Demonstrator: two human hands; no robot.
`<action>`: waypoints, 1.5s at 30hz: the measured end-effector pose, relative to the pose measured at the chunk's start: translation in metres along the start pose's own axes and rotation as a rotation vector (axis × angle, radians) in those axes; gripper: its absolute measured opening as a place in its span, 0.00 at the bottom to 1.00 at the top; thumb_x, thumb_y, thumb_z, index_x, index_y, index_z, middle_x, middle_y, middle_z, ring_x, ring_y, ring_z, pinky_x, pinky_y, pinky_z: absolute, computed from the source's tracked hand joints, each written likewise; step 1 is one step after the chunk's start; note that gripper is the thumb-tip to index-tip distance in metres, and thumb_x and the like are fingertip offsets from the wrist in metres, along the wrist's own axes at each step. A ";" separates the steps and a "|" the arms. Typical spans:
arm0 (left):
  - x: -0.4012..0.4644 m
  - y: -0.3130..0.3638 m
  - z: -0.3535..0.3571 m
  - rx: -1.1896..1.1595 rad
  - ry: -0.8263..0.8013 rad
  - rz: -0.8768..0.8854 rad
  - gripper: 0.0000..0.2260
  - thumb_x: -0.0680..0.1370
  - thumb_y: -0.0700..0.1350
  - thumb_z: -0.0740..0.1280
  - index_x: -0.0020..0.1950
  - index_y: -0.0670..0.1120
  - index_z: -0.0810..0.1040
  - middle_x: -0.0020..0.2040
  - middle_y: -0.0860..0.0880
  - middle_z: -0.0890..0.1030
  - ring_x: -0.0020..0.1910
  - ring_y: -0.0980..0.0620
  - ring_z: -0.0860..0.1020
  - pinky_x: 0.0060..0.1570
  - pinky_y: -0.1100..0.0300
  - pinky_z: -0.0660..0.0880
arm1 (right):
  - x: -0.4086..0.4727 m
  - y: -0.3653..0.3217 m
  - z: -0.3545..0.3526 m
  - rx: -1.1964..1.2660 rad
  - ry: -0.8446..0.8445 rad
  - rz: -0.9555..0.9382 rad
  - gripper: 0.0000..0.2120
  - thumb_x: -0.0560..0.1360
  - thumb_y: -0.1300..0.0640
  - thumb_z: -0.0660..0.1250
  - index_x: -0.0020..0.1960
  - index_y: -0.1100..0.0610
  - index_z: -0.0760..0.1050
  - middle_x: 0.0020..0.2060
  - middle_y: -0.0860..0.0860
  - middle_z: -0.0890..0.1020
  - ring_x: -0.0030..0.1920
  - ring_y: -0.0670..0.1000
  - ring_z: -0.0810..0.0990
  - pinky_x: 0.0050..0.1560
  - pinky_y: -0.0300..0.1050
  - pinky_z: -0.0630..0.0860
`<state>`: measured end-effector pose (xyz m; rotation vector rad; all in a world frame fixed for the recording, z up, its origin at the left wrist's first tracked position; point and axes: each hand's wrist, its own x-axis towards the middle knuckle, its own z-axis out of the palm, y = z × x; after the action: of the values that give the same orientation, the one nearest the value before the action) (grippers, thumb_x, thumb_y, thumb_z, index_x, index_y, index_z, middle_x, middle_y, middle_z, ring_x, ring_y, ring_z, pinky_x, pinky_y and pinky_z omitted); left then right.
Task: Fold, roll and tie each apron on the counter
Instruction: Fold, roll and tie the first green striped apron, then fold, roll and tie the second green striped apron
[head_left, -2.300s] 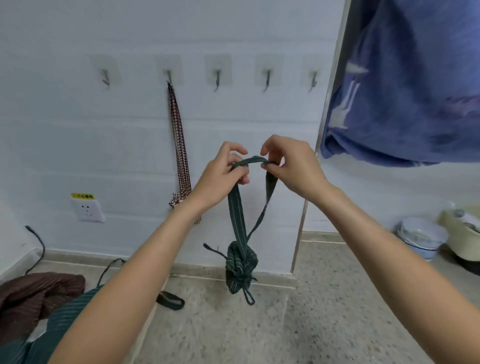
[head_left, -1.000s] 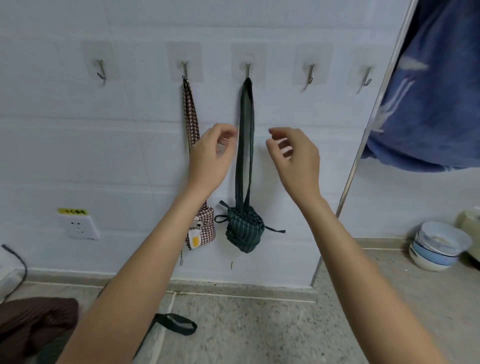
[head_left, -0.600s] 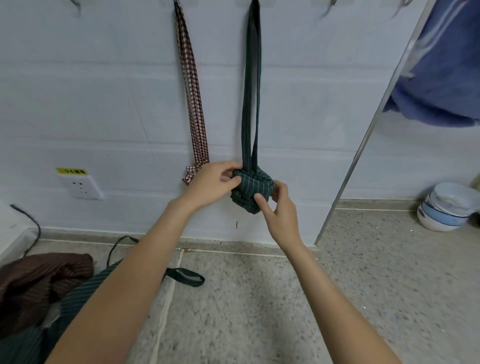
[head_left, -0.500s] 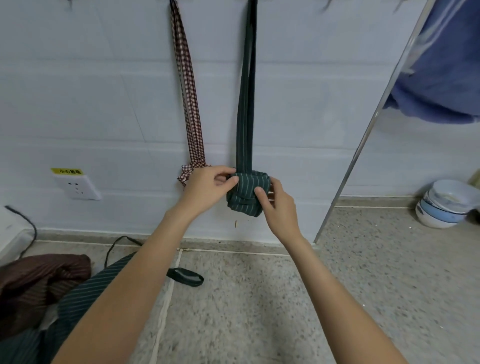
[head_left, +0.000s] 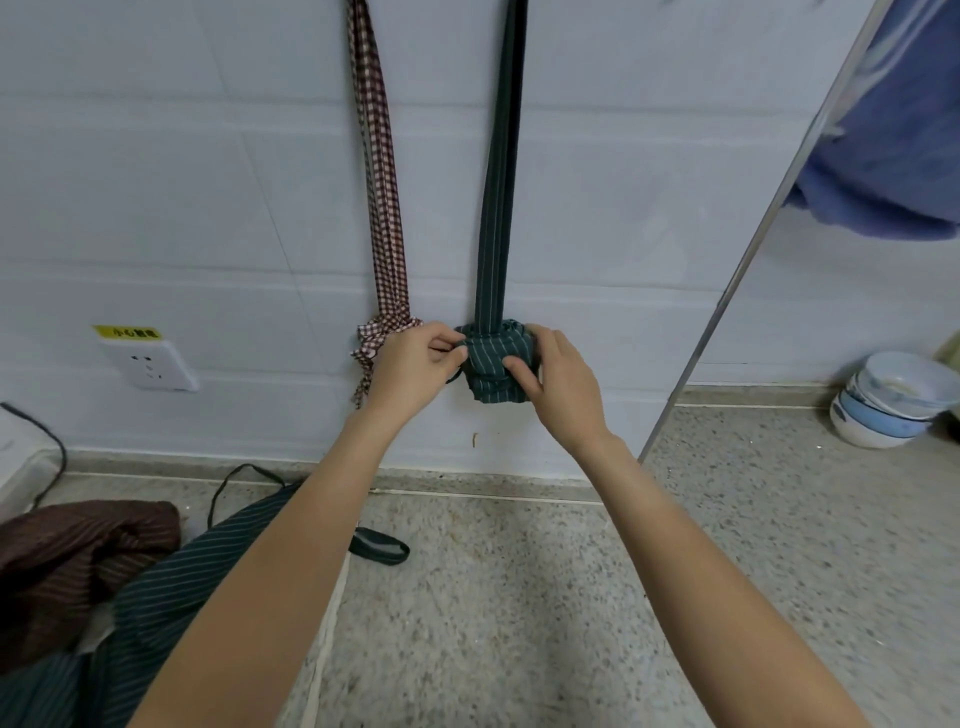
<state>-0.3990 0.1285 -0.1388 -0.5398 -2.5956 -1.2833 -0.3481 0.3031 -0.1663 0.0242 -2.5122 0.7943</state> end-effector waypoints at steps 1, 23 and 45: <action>-0.001 0.001 0.000 0.007 0.010 0.015 0.09 0.74 0.44 0.70 0.53 0.45 0.81 0.46 0.50 0.82 0.40 0.58 0.79 0.40 0.76 0.72 | -0.002 0.000 0.001 0.033 0.031 0.030 0.20 0.77 0.46 0.62 0.65 0.55 0.68 0.56 0.51 0.75 0.54 0.51 0.75 0.46 0.43 0.72; -0.271 -0.080 -0.051 0.290 0.152 -0.110 0.08 0.78 0.46 0.63 0.53 0.47 0.80 0.44 0.53 0.81 0.42 0.63 0.73 0.43 0.66 0.74 | -0.142 -0.071 0.045 -0.016 -0.703 -0.590 0.12 0.79 0.55 0.57 0.59 0.54 0.74 0.46 0.52 0.81 0.44 0.55 0.80 0.39 0.50 0.76; -0.314 -0.316 -0.135 0.497 -0.235 -0.626 0.37 0.72 0.56 0.70 0.75 0.56 0.55 0.76 0.52 0.57 0.72 0.46 0.59 0.62 0.47 0.70 | -0.200 -0.193 0.329 -0.236 -1.016 0.033 0.49 0.70 0.48 0.73 0.75 0.43 0.40 0.75 0.58 0.47 0.71 0.63 0.55 0.62 0.58 0.68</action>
<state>-0.2380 -0.2290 -0.3902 0.2477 -3.2648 -0.6503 -0.2923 -0.0618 -0.3883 0.3961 -3.5496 0.5517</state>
